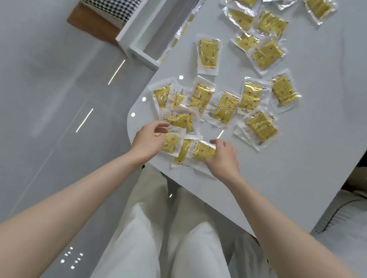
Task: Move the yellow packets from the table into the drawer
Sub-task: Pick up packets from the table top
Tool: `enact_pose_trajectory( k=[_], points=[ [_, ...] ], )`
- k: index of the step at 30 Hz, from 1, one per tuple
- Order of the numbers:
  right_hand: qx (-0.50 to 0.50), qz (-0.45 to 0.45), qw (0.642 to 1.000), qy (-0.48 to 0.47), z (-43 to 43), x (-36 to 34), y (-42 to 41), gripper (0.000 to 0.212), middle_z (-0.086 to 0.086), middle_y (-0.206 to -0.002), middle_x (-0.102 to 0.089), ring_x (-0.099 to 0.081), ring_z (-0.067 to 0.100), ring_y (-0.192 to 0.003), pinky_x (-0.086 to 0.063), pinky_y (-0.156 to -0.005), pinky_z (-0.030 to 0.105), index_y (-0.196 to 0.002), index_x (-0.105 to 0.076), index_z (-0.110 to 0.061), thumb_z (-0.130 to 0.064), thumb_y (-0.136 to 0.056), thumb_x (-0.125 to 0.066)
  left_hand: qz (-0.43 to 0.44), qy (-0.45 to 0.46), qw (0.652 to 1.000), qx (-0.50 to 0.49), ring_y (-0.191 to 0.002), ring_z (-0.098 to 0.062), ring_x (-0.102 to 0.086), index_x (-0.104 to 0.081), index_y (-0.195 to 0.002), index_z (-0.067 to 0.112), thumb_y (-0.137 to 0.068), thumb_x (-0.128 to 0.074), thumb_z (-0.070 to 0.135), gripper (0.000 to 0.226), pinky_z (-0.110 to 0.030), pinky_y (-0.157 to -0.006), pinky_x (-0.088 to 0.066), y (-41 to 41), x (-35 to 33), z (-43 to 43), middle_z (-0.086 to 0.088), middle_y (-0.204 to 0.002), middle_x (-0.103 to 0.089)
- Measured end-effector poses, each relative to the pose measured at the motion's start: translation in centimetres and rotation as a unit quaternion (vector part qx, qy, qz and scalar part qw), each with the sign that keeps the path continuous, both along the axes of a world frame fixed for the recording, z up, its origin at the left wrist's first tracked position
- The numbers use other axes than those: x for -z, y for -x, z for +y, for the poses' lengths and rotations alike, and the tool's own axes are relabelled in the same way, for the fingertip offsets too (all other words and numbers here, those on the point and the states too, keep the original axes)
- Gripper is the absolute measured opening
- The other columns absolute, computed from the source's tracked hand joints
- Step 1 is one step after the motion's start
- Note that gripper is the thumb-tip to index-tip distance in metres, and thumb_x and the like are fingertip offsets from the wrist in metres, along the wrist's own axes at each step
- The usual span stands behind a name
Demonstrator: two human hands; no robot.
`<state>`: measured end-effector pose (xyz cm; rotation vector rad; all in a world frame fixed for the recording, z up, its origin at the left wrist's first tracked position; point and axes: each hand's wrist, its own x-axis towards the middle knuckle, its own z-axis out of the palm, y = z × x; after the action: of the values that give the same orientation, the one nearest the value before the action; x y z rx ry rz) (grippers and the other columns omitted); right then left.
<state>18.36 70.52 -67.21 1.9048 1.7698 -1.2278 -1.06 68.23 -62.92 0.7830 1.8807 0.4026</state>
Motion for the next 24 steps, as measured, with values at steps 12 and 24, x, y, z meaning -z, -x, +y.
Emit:
enact_pose_trajectory(
  k=[12,24],
  points=[
    [-0.128,-0.103,0.983,-0.084,-2.6,8.5,-1.4,0.036,0.007,-0.112,-0.047,-0.042,0.028,-0.109,-0.032,-0.085,0.035,-0.112,-0.051,-0.014,-0.025,-0.081,-0.065,0.144,-0.01,0.97,0.197,-0.138,-0.025,-0.023,-0.031,-0.145,0.022,-0.087,-0.057,0.007,0.065,-0.04,-0.108,-0.031,0.8,9.0,-1.9,0.0,-0.154,-0.023],
    [0.258,0.184,0.947,0.055,-3.7,6.0,1.0,0.01,0.0,-0.095,-0.067,-0.062,0.011,-0.084,-0.051,-0.071,0.024,-0.086,-0.066,-0.024,-0.032,-0.089,-0.062,0.303,0.007,0.904,0.301,-0.127,-0.027,-0.031,-0.028,-0.142,0.021,-0.084,-0.068,0.03,0.071,-0.052,-0.115,-0.005,1.2,12.0,-2.6,-0.005,-0.133,-0.038]
  ],
)
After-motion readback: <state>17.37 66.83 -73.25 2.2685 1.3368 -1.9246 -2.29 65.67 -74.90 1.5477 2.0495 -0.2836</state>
